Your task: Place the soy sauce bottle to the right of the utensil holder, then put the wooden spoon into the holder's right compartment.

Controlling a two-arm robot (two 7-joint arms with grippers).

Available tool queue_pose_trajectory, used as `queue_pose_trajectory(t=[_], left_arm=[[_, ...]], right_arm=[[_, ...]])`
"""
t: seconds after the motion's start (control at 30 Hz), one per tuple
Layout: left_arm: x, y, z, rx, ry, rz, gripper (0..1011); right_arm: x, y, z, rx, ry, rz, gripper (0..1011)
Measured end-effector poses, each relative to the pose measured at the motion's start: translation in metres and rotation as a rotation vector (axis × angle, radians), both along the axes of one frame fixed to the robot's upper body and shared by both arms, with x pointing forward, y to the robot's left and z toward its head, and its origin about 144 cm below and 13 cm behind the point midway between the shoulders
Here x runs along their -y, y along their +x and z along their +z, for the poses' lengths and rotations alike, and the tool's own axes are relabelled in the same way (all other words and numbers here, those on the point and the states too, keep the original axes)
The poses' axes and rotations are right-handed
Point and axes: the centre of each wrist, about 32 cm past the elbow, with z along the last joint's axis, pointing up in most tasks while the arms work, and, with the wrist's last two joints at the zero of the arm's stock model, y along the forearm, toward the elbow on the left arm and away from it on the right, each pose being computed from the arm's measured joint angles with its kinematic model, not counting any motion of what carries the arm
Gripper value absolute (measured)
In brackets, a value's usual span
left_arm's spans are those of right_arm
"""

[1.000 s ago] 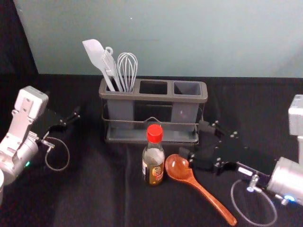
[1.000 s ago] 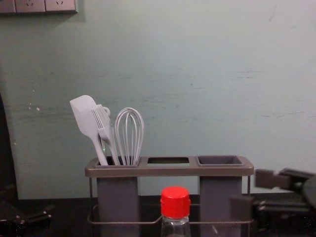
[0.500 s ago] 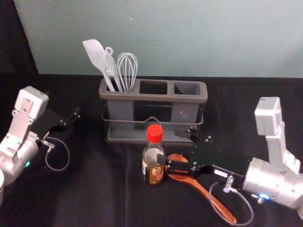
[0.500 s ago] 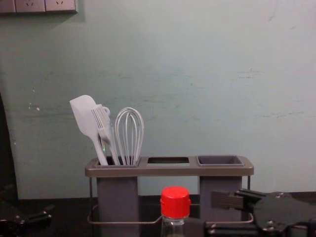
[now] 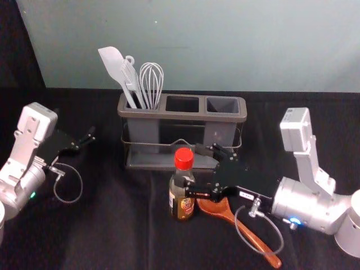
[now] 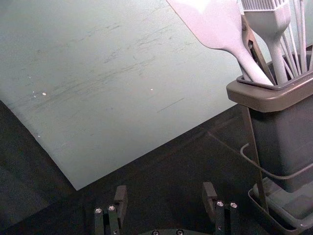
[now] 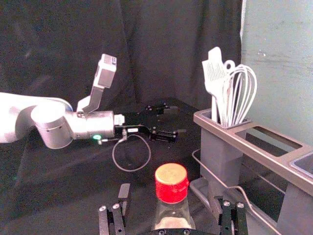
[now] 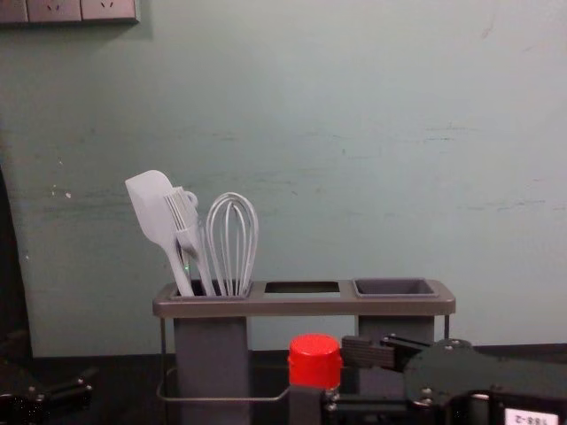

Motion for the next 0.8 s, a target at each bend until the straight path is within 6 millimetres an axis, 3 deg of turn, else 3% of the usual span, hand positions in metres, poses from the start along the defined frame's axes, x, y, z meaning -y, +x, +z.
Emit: queue_pose_trajectory(t=[0.4,0.8], left_arm=[[0.0,0.0,0.0,0.0,0.0,0.0,1005],[0.0,0.0,0.0,0.0,0.0,0.0,1005]], right_arm=[[-0.015,0.018,-0.001,0.016,0.006,0.019,1003],[-0.022,0.025,-0.003,0.022,0.003,0.025,1003]])
